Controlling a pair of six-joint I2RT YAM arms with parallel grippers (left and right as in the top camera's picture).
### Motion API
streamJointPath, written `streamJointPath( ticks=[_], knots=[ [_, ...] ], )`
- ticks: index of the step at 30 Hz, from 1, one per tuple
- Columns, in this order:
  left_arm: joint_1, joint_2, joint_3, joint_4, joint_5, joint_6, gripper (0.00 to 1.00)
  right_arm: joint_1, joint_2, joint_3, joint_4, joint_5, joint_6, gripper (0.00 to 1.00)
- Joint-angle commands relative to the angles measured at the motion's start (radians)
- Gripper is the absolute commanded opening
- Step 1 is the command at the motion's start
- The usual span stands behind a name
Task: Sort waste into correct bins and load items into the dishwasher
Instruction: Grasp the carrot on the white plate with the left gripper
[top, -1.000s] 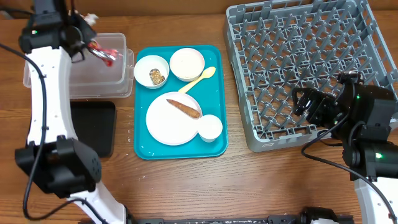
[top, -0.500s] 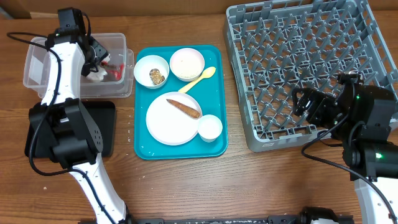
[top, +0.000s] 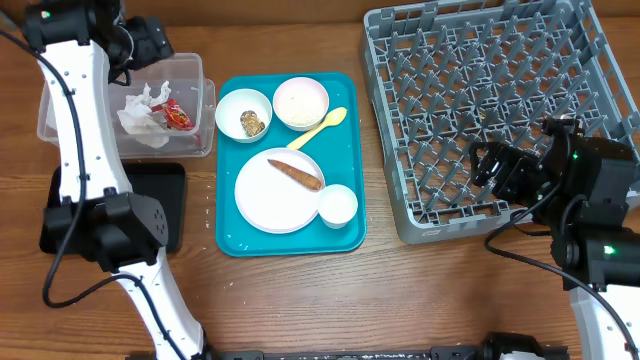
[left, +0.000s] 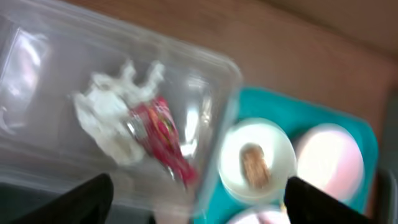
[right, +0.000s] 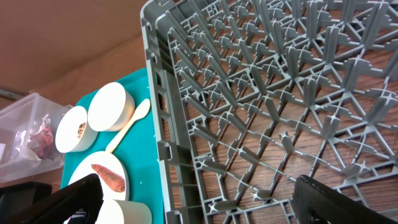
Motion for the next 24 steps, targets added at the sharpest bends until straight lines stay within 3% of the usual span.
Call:
streamJointPath(
  ticks=[1,4,9,13,24],
  knots=[
    [-0.075,-0.025,0.078,-0.171,0.114,0.074,0.88,-0.003,-0.002,0.022,-0.002,0.009,-0.004,1.0],
    [-0.13,-0.024,0.069,-0.296,0.114,0.039,0.86,-0.003,-0.002,0.021,-0.002,0.009,-0.004,1.0],
    [-0.27,-0.035,-0.021,-0.296,0.134,0.005,0.86,-0.003,-0.002,0.02,-0.003,0.009,-0.004,1.0],
    [-0.38,-0.035,-0.13,-0.293,0.013,-0.119,0.88,-0.003,-0.002,0.02,-0.026,0.009,-0.004,1.0],
    [-0.514,-0.035,-0.531,-0.021,0.014,-0.317,0.74,-0.003,0.053,0.02,-0.072,0.009,-0.004,1.0]
  ],
)
